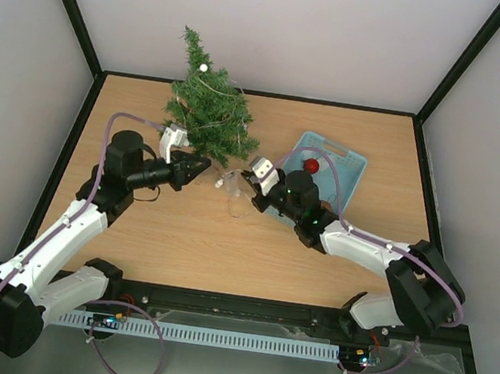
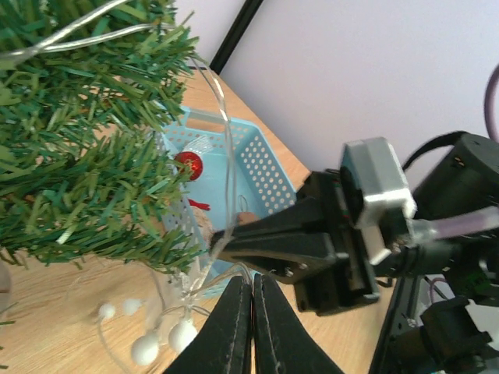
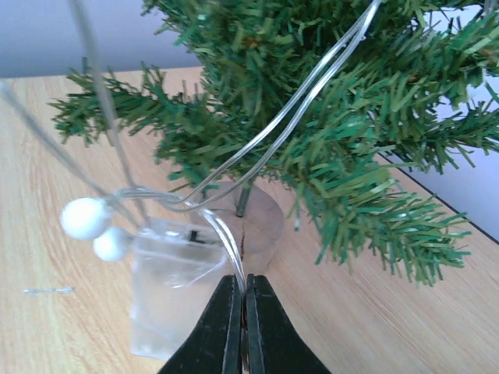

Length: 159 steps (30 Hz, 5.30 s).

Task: Decorate the small christmas tree
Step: Wrap the decoration item around the Christmas tree.

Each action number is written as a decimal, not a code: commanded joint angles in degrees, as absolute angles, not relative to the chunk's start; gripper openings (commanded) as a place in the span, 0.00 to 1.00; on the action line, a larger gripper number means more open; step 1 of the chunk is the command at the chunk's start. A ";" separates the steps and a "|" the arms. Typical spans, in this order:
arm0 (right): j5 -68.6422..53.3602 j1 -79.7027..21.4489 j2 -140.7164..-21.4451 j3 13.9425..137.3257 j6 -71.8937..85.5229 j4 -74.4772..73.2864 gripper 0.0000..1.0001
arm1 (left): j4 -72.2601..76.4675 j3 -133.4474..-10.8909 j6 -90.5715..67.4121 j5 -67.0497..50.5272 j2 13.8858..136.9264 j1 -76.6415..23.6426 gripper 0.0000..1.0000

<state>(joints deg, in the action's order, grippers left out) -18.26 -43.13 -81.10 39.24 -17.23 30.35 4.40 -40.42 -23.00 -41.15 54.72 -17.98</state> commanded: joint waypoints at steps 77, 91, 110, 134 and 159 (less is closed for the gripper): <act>-15.76 -49.24 -67.88 41.06 -14.35 25.44 0.02 | -0.44 -40.56 -0.84 -35.13 58.23 -21.88 0.02; -16.55 -49.30 -70.14 44.63 -19.51 18.42 0.02 | 5.09 -43.20 -2.07 -41.81 57.67 -21.88 0.02; -24.39 -49.23 -67.50 40.51 -6.86 26.44 0.02 | -4.72 -45.85 4.47 -15.98 61.14 -23.22 0.10; -20.96 -49.30 -71.05 44.47 8.84 28.32 0.02 | -4.31 -41.10 -4.46 -29.45 51.46 -24.79 0.57; -21.20 -49.31 -69.40 44.68 6.84 25.86 0.02 | -2.99 -42.86 2.72 -34.96 58.82 -24.79 0.03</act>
<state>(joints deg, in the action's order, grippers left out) -21.74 -49.10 -71.22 42.70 7.94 25.89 -5.72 -41.85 2.24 -33.12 60.62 -24.58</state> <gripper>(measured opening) 0.017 0.118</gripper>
